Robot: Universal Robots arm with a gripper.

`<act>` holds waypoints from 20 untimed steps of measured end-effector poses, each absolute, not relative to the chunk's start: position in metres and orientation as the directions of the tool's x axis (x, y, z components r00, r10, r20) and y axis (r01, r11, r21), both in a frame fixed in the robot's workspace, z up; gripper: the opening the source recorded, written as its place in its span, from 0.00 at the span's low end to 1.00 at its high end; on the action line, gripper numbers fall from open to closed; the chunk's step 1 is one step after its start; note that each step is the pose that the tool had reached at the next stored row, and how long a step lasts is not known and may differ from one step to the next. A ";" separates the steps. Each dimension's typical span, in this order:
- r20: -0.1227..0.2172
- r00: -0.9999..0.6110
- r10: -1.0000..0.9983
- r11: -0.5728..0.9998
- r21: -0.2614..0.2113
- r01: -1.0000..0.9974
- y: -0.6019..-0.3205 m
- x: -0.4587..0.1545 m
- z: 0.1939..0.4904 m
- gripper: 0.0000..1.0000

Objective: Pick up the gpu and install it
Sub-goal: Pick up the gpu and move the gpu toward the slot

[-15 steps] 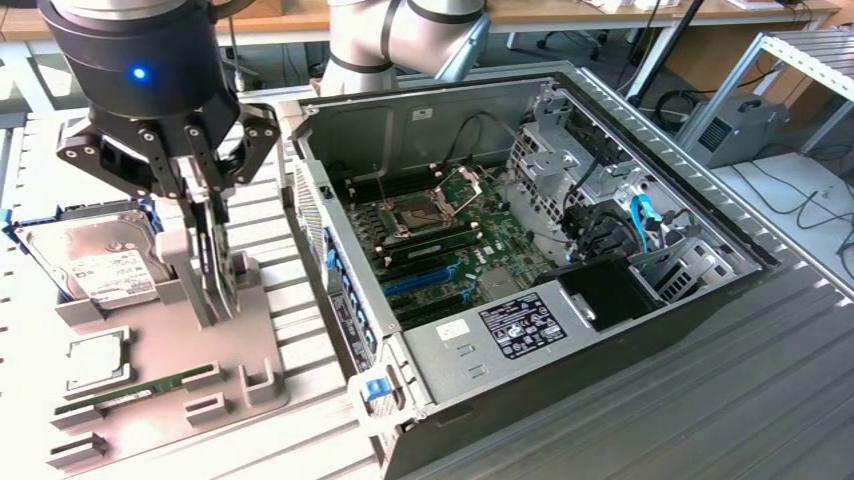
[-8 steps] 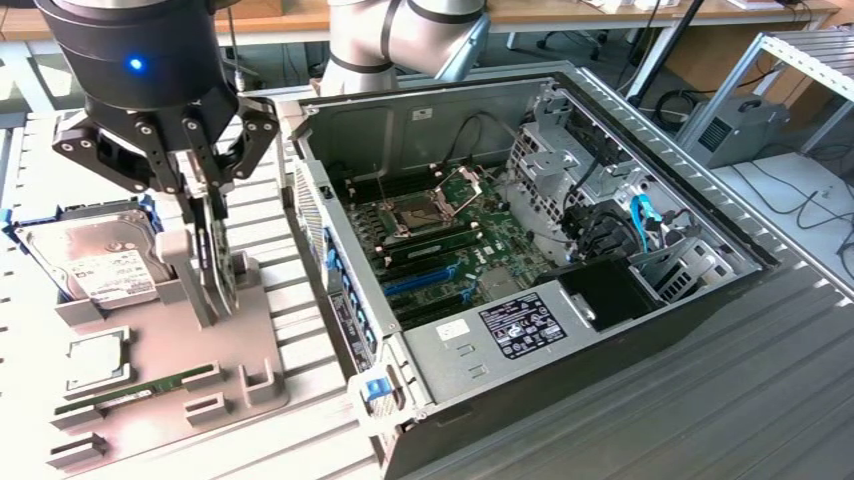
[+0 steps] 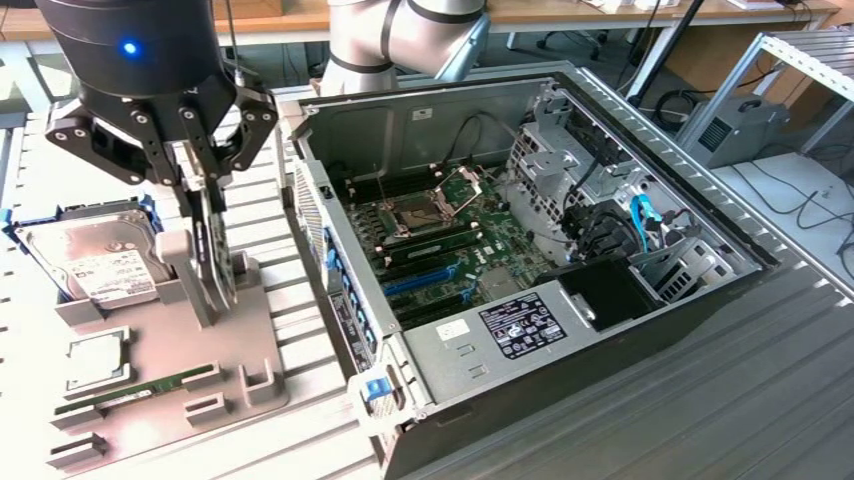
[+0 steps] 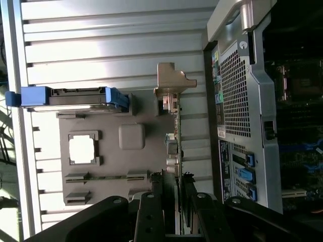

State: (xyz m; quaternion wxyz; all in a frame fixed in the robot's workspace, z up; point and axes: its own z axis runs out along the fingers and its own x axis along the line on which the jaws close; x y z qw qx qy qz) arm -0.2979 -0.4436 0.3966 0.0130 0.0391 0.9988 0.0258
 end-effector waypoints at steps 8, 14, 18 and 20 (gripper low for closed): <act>-0.024 -0.997 0.079 0.996 0.053 0.077 -0.444 -0.298 0.400 0.27; -0.024 -0.997 0.079 0.996 0.053 0.078 -0.444 -0.298 0.400 0.27; -0.024 -0.997 0.079 0.996 0.052 0.078 -0.444 -0.298 0.403 0.27; -0.024 -0.997 0.079 0.996 0.053 0.077 -0.444 -0.298 0.406 0.27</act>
